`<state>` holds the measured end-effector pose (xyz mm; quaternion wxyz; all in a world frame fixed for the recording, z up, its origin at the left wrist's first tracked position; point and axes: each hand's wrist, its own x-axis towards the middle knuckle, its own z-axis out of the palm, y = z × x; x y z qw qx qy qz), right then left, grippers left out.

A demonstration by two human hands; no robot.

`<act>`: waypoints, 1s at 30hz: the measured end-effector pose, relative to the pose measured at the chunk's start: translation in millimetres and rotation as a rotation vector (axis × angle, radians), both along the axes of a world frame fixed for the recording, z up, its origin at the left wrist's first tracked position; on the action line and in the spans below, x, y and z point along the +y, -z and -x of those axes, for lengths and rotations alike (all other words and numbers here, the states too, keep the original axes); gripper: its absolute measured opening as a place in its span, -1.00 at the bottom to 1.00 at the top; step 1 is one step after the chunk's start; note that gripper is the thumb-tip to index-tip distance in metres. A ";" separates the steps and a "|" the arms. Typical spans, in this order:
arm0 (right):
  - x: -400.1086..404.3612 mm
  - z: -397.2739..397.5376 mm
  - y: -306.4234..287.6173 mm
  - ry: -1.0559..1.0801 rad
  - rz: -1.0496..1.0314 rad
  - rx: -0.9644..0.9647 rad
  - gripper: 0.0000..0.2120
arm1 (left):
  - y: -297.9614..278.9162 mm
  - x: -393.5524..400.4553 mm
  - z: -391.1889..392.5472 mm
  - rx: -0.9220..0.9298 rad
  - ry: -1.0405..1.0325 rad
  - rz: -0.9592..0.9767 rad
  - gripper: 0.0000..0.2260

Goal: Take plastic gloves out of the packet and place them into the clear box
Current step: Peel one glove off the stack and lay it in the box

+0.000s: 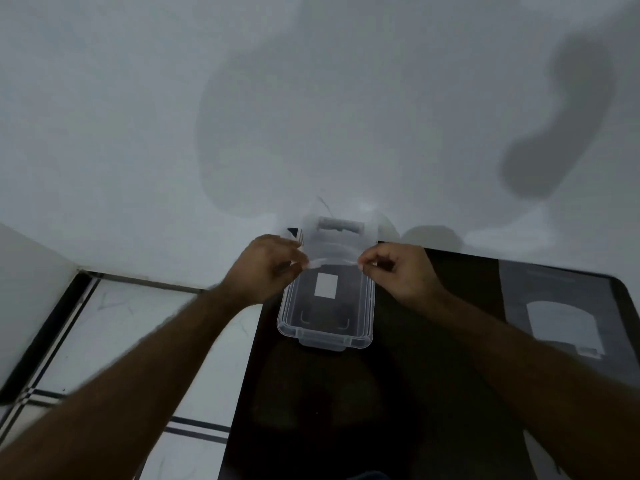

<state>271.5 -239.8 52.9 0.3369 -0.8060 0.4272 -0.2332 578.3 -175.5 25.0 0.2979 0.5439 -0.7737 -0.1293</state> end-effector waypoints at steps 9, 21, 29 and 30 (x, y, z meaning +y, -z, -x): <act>9.8 -3.7 58.7 -0.244 0.210 0.323 -0.92 | 60.1 4.1 -0.1 -0.284 0.139 -0.058 -0.89; 16.0 -31.2 63.1 -0.511 0.063 0.909 -0.79 | 56.4 -10.6 16.0 -0.701 0.366 -0.252 -0.85; 0.9 -38.4 55.2 -0.780 -0.145 0.975 -0.70 | 46.4 -21.4 21.0 -0.807 0.471 -0.456 -0.75; -1.2 -38.1 54.7 -0.787 -0.173 0.960 -0.71 | 46.6 -21.2 20.9 -0.811 0.479 -0.485 -0.69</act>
